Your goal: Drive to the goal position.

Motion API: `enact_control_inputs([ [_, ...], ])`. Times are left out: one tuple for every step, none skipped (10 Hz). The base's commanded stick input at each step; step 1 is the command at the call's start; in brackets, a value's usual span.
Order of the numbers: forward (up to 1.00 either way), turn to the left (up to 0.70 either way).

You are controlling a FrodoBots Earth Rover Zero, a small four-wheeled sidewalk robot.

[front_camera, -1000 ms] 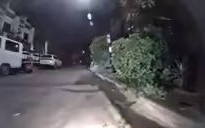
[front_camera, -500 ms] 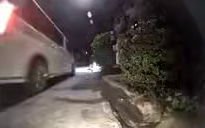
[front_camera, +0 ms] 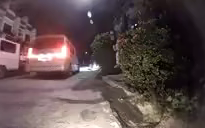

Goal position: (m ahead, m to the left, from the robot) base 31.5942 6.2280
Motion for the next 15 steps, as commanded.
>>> enact_control_inputs([
  [0.11, 0.0],
  [0.7, 0.06],
  [0.7, 0.29],
  [0.7, 0.35],
  [0.7, 0.35],
  [0.7, 0.35],
  [0.7, 0.35],
  [0.7, 0.35],
  [0.7, 0.24],
  [0.7, 0.08],
  [0.7, 0.0],
  [0.7, 0.0],
  [0.7, 0.0],
  [0.7, 0.0],
  [0.7, 0.0],
])
